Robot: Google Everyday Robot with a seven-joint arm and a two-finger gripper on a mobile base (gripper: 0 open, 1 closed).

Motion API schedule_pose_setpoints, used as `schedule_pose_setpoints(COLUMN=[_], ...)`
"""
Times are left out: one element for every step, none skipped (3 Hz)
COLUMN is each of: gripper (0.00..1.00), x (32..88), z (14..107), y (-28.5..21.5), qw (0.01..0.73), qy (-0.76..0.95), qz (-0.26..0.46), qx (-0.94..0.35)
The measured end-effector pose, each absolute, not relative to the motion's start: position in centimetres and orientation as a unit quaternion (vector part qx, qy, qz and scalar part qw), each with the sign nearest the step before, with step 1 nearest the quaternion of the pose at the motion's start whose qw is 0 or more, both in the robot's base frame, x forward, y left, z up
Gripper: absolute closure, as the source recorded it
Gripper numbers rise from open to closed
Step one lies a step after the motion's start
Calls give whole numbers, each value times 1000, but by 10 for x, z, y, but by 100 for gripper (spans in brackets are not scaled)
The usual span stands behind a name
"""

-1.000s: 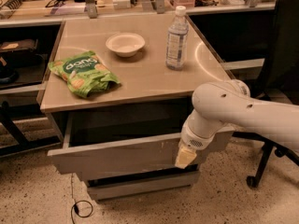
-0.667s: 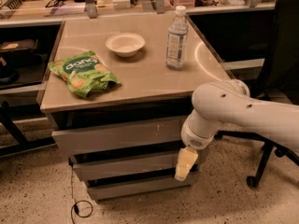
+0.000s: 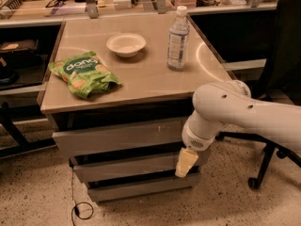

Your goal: Close top drawer

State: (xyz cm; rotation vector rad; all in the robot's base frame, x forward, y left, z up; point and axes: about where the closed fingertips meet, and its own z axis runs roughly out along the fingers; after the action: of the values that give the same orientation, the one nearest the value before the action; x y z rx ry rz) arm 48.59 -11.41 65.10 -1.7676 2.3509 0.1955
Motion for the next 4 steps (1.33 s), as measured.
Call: schedule_pose_setpoints(gripper=[42, 65, 89, 100], x=[486, 488, 504, 518], z=[651, 652, 655, 656], y=[-114, -114, -112, -110], qw=[97, 98, 104, 105], qy=[794, 793, 791, 789], qz=[66, 64, 53, 47], qx=[-597, -598, -601, -603])
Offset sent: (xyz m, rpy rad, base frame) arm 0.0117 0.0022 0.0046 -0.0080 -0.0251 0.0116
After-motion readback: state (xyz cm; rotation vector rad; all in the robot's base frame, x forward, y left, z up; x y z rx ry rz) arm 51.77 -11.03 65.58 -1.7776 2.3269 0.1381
